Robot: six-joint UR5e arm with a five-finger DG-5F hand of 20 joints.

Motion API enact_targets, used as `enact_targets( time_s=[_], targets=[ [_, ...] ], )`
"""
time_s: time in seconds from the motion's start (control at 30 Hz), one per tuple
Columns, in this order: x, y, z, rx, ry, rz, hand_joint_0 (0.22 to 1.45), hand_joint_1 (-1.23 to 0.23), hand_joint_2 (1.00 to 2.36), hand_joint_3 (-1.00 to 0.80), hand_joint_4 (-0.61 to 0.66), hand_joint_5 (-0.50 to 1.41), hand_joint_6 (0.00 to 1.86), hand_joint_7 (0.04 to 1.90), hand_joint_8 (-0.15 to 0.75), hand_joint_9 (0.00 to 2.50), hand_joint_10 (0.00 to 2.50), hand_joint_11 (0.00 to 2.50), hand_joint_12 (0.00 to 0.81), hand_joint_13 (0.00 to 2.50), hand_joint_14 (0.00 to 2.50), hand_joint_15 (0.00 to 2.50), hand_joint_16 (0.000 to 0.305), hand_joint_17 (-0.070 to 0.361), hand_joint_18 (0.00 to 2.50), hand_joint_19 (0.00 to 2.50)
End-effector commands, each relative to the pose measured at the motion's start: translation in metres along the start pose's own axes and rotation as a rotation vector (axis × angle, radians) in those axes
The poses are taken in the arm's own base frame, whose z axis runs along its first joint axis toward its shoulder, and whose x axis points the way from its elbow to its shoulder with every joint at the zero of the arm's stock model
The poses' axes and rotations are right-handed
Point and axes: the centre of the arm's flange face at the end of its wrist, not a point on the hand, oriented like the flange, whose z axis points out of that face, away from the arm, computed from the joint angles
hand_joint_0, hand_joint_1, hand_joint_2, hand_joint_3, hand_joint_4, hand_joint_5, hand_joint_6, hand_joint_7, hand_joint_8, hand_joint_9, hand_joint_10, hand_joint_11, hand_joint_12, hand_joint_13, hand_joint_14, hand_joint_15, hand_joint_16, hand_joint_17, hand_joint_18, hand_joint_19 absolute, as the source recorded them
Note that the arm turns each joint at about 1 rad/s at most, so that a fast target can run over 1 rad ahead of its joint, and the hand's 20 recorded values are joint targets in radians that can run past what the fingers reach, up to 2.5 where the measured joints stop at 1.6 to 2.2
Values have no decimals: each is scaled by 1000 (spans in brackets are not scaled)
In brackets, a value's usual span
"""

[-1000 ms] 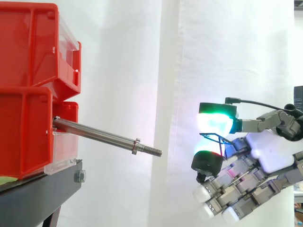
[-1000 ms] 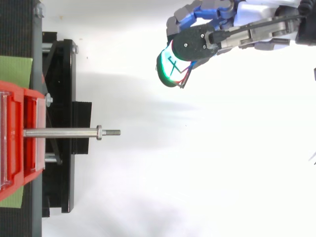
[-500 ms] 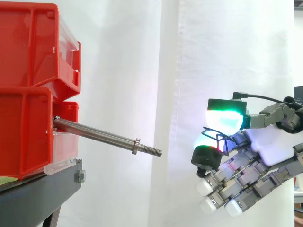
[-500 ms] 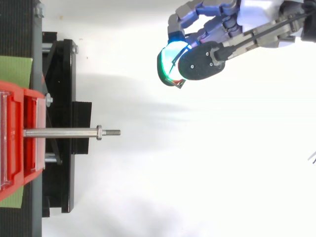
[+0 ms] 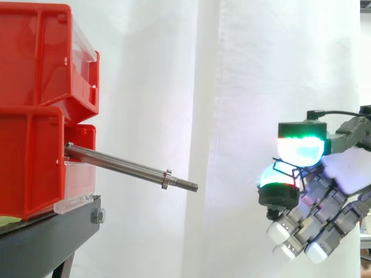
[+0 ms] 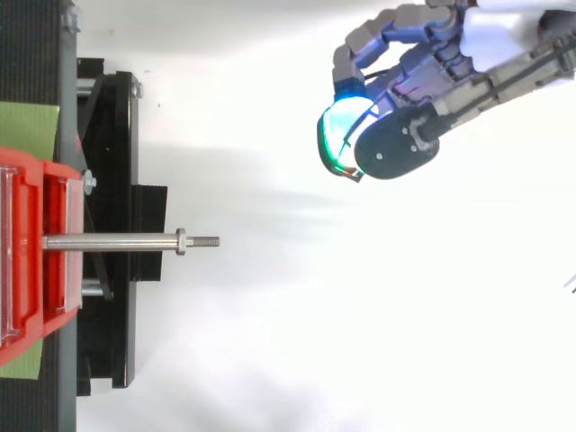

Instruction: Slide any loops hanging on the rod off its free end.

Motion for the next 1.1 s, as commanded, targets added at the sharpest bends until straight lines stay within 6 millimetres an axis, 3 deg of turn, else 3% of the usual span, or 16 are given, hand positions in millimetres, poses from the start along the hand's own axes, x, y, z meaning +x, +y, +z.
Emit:
enact_targets(
  time_s=[0.0, 0.4, 0.73, 0.87, 0.97, 1.07],
  targets=[
    [1, 7, -7, -5, 2, -53, 602, -799, 1000, -500, 137, -193, 782, 1118, 216, 610, 3, 117, 244, 534, 2, 40, 34, 76, 528, 273],
    [3, 17, -27, 25, 4, -104, 583, -833, 1000, -500, 134, -177, 712, 1231, 224, 594, 4, 121, 232, 501, 1, 38, 32, 71, 470, 261],
    [1, 20, -32, 30, 0, -128, 609, -900, 1000, -500, 146, -189, 754, 1161, 218, 582, 2, 107, 230, 502, 0, 29, 32, 72, 488, 246],
    [1, 19, -31, 32, 0, -125, 574, -767, 1000, -500, 153, -180, 758, 1157, 222, 615, 4, 119, 222, 514, 0, 36, 31, 69, 496, 277],
    [1, 19, -31, 30, 0, -125, 529, -559, 1000, -500, 161, -163, 738, 1174, 241, 655, 3, 118, 224, 528, 2, 45, 30, 67, 472, 286],
    [2, 19, -31, 29, 1, -125, 529, -500, 1000, -500, 166, -155, 734, 1186, 241, 667, 3, 109, 220, 532, 1, 48, 29, 65, 458, 294]
  ],
)
